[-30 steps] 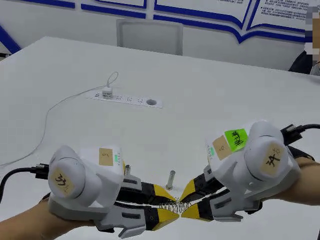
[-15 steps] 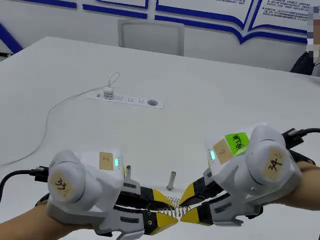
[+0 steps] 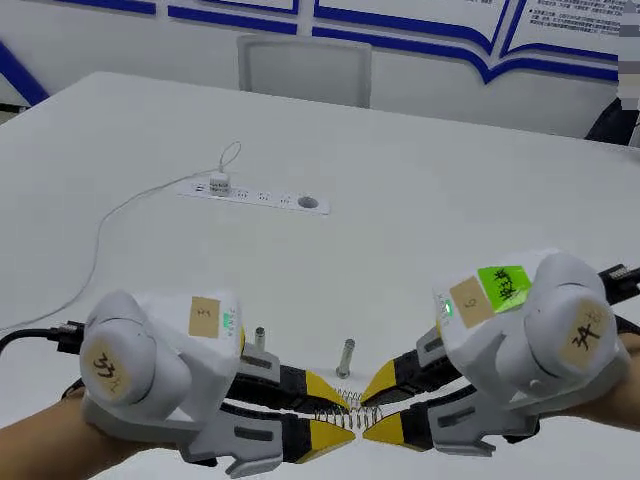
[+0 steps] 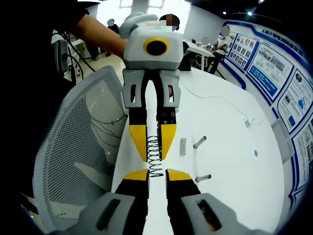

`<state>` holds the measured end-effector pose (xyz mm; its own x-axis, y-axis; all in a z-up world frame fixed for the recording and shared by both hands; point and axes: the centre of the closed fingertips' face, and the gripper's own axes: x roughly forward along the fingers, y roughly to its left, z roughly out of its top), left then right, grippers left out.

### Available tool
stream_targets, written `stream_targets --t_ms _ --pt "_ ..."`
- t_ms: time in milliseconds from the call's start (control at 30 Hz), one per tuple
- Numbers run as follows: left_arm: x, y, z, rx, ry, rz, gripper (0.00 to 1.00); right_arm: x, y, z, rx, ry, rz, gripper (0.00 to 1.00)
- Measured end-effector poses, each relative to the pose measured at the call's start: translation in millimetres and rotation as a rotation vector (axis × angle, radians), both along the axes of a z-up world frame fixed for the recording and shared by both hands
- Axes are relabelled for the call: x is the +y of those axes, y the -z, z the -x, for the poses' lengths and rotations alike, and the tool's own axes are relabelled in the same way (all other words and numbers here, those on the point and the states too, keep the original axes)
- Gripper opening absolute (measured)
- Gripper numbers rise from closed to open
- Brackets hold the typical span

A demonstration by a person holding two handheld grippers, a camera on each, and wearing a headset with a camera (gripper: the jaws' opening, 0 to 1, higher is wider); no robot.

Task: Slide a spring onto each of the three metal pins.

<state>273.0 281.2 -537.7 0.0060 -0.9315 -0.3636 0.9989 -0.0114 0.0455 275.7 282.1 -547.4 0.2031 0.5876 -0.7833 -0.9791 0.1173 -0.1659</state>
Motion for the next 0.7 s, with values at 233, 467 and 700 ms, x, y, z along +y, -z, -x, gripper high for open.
stream_targets --t_ms 233,467,700 --pt "0.7 -4.5 0.5 0.002 0.014 0.019 0.1 3.6 -6.4 1.9 0.023 0.02 -0.078 0.12" --pt "1.5 -4.0 2.9 -0.019 0.031 0.015 0.1 5.7 -7.3 4.6 0.052 0.028 -0.106 0.11" --pt "2.9 -4.2 0.9 -0.039 0.035 0.013 0.1 9.4 -20.1 5.3 0.056 0.022 -0.139 0.1"
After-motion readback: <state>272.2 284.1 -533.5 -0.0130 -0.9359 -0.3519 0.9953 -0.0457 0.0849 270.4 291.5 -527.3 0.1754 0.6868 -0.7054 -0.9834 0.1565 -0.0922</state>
